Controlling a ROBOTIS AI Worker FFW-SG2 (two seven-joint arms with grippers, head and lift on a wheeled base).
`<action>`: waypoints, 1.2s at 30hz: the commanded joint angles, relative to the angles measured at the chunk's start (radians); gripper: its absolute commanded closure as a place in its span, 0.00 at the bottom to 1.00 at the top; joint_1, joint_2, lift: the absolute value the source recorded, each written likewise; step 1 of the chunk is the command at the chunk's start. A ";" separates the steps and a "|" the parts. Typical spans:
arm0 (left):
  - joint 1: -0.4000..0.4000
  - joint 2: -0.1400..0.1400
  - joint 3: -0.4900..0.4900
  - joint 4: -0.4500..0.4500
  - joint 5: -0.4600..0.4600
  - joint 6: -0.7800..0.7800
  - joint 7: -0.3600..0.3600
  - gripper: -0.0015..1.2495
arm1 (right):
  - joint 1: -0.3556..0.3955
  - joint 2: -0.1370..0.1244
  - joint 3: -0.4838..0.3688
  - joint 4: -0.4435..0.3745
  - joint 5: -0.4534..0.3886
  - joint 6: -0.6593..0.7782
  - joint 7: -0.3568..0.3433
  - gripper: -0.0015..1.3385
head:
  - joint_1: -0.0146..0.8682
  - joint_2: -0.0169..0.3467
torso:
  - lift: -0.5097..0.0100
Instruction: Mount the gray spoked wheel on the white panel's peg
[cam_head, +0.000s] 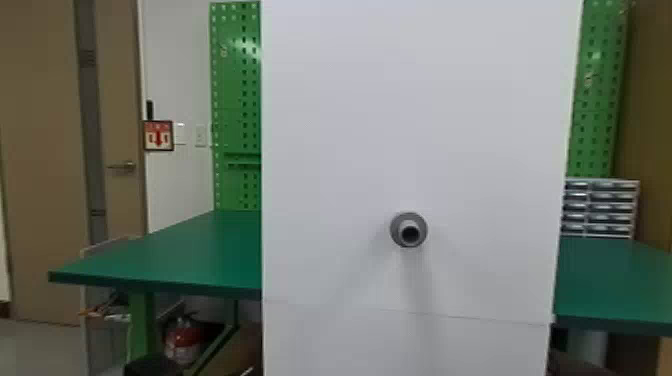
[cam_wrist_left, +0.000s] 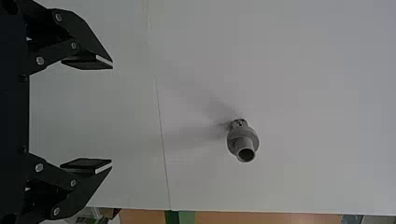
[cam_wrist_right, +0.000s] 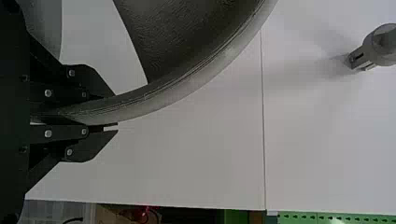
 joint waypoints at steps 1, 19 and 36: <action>0.000 0.001 0.001 0.000 0.001 0.000 0.000 0.40 | 0.001 0.000 -0.001 0.001 0.002 0.000 0.000 0.88 | 0.15 0.03 | 0.21; -0.002 0.003 0.004 0.000 0.003 0.000 0.001 0.40 | -0.007 0.010 -0.036 -0.051 -0.001 0.075 0.000 0.88 | 0.16 0.03 | 0.21; 0.005 0.003 0.008 0.000 0.003 0.000 0.003 0.40 | -0.044 0.010 -0.027 -0.330 -0.018 0.360 -0.038 0.88 | 0.16 0.03 | 0.21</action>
